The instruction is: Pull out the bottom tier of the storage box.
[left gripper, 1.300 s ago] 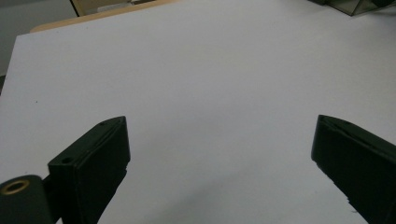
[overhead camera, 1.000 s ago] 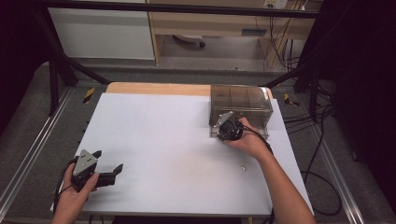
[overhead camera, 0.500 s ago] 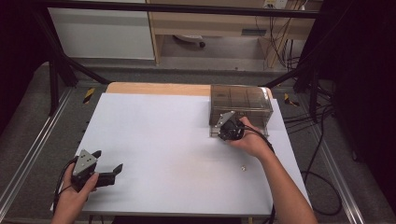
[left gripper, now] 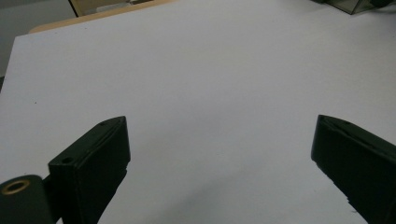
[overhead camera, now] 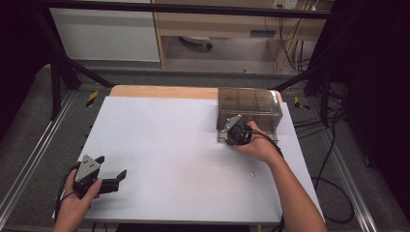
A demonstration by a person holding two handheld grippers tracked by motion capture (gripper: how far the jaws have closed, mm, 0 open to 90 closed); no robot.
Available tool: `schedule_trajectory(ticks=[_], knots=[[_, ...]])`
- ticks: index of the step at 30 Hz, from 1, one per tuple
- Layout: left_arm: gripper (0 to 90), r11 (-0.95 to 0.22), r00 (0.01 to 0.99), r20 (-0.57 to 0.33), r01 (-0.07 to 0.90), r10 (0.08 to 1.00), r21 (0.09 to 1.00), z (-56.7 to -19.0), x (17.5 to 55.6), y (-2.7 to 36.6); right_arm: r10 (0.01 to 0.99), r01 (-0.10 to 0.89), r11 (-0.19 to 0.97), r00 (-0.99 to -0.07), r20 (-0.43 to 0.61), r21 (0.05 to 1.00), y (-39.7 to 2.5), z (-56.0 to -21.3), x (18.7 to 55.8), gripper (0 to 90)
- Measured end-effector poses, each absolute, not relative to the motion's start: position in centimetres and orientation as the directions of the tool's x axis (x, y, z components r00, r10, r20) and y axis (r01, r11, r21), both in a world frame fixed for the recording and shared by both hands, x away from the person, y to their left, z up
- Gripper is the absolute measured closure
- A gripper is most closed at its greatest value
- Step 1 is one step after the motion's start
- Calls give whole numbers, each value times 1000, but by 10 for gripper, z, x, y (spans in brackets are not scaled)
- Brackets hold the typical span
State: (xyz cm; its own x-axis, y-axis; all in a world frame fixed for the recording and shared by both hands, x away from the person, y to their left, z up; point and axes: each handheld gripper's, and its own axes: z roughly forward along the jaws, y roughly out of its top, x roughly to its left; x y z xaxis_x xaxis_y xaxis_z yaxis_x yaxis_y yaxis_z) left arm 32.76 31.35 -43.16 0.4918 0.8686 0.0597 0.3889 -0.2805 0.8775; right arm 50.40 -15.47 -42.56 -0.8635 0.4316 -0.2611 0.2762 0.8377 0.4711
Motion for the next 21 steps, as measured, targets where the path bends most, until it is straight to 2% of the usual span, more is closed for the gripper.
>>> schedule_trajectory(ticks=[16, 21], knots=[[47, -283, 493, 61, 390, 868, 876, -432, 328, 312, 452, 304, 834, -855, -254, 461, -153, -427, 503, 722], [47, -283, 493, 61, 390, 868, 876, -432, 329, 313, 463, 318, 818, -858, -222, 479, -156, -426, 505, 734]])
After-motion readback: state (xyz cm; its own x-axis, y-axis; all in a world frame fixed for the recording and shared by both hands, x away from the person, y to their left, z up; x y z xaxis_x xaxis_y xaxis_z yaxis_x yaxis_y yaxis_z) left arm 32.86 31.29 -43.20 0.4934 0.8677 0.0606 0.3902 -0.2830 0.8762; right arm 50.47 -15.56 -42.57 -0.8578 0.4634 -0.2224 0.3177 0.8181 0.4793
